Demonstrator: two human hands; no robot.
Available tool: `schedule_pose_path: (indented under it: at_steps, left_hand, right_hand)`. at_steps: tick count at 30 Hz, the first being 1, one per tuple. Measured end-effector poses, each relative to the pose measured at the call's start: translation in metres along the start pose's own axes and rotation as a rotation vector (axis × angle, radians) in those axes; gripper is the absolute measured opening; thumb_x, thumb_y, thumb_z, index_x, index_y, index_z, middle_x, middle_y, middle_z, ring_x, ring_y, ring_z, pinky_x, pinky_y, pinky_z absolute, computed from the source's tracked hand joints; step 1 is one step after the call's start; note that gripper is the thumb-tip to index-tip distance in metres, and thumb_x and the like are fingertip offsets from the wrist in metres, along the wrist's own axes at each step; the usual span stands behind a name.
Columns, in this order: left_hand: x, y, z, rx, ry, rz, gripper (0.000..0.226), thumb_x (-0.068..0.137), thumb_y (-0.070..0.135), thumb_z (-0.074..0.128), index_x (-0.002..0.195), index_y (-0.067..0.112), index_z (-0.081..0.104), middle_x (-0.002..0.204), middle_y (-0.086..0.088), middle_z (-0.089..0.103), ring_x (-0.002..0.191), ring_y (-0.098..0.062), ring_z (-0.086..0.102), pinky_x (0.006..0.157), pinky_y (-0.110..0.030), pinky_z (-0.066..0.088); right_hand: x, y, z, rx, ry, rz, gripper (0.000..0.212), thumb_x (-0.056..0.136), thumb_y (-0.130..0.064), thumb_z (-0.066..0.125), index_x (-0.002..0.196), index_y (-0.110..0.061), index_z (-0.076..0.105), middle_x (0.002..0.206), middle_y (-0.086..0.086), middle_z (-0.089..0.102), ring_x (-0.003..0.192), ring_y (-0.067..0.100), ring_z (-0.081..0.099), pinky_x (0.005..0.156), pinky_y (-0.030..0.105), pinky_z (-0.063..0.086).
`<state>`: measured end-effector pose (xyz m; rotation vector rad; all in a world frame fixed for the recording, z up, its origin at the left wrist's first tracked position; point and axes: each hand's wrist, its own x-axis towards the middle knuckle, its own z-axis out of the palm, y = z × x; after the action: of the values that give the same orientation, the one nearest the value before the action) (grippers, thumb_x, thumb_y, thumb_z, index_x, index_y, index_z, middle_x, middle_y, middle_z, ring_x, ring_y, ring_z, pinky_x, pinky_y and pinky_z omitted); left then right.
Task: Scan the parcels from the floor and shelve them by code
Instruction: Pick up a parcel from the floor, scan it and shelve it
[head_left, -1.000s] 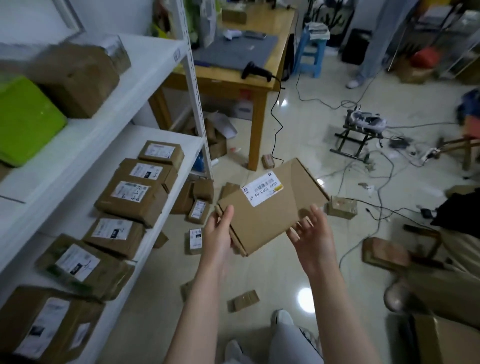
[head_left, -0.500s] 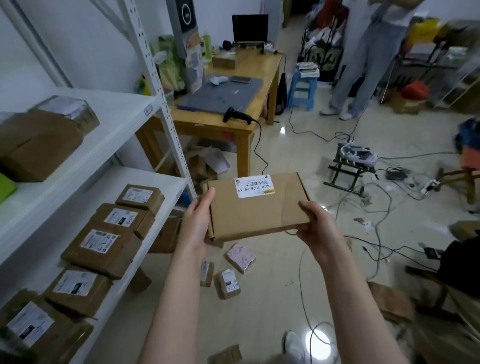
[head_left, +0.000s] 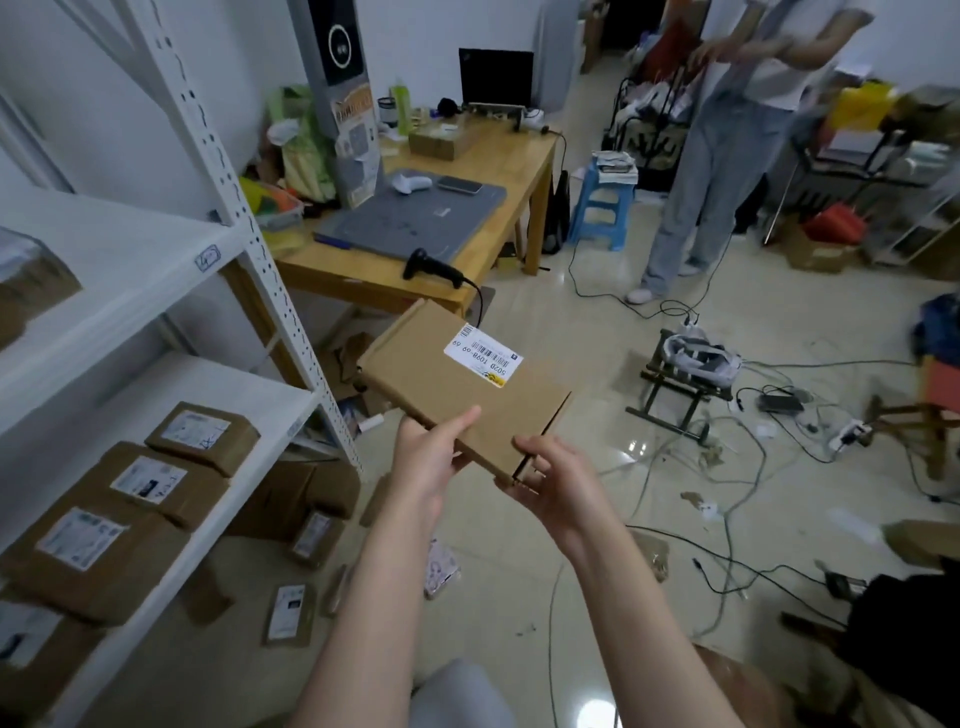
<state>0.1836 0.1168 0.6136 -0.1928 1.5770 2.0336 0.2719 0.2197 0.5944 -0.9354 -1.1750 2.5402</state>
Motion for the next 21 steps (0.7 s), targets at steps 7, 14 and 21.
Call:
schedule_pose_path:
  at_steps: [7, 14, 21]
  left_hand:
    - [0.087, 0.037, 0.005, 0.104, 0.007, 0.031, 0.035, 0.091, 0.006, 0.069, 0.121, 0.015, 0.054, 0.111, -0.004, 0.070, 0.096, -0.015, 0.068, 0.076, -0.027, 0.055]
    - [0.191, 0.097, -0.002, 0.259, 0.013, 0.064, 0.040, 0.087, 0.026, 0.076, 0.123, 0.020, 0.058, 0.116, -0.002, 0.071, 0.107, -0.021, 0.067, 0.100, -0.045, 0.052]
    - [0.247, 0.132, -0.004, -0.066, 0.036, 0.072, 0.071, 0.065, 0.051, 0.078, 0.126, 0.018, 0.061, 0.114, -0.009, 0.074, 0.108, -0.028, 0.068, 0.091, -0.044, 0.055]
  right_hand:
    - [0.095, -0.031, 0.007, -0.024, 0.087, 0.000, 0.007, 0.093, -0.020, 0.061, 0.088, -0.016, 0.065, 0.058, -0.008, 0.040, 0.048, 0.008, 0.039, 0.057, 0.025, 0.049]
    - [0.192, -0.071, 0.056, -0.131, 0.072, -0.001, 0.008, 0.090, -0.013, 0.063, 0.083, -0.014, 0.065, 0.075, 0.003, 0.054, 0.058, 0.011, 0.050, 0.056, 0.021, 0.047]
    - [0.256, -0.078, 0.107, -0.003, -0.020, 0.042, 0.010, 0.088, -0.003, 0.066, 0.093, -0.011, 0.062, 0.081, 0.005, 0.067, 0.073, 0.020, 0.063, 0.054, 0.024, 0.056]
